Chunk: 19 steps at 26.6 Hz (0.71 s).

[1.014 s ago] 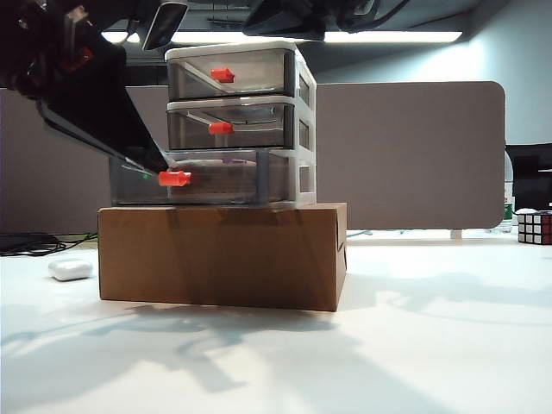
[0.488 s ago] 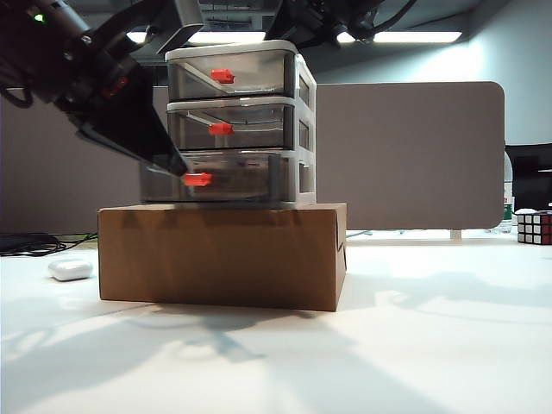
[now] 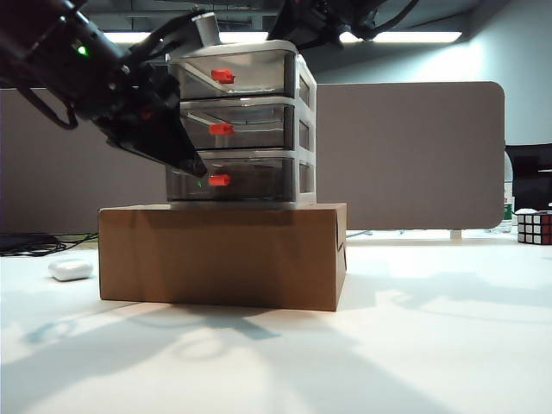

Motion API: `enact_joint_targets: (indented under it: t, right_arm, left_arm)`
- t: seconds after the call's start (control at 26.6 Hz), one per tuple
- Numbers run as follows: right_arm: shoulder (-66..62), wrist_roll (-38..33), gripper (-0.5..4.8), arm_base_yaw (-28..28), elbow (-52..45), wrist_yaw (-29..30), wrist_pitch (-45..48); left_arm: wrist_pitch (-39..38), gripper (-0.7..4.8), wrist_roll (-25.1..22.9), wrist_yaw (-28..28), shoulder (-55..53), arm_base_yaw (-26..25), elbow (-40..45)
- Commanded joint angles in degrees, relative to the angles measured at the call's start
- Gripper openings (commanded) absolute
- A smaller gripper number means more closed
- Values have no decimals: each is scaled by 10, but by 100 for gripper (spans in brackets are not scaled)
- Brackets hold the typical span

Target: Open the third layer of the drawer on the table, pick up a pack of napkins on the table and put it in, and finally close the drawer.

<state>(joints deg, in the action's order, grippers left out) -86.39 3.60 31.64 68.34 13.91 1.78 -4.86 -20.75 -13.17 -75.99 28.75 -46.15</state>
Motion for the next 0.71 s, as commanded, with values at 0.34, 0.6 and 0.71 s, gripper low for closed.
enact_joint_targets:
  t: [0.34,0.6,0.71]
  right_arm:
    - [27,53,-6,-7,-2,2,-17]
    - [195,57,-6,-48,-38,15,-90]
    - [273,54,-6,-57,-93,13,-98]
  left_arm:
    - [-26,-6,13,-20,30,0,0]
    - [-76,-6,45,9,296,8,76]
    - [-75,-6,87,85,400,8,119]
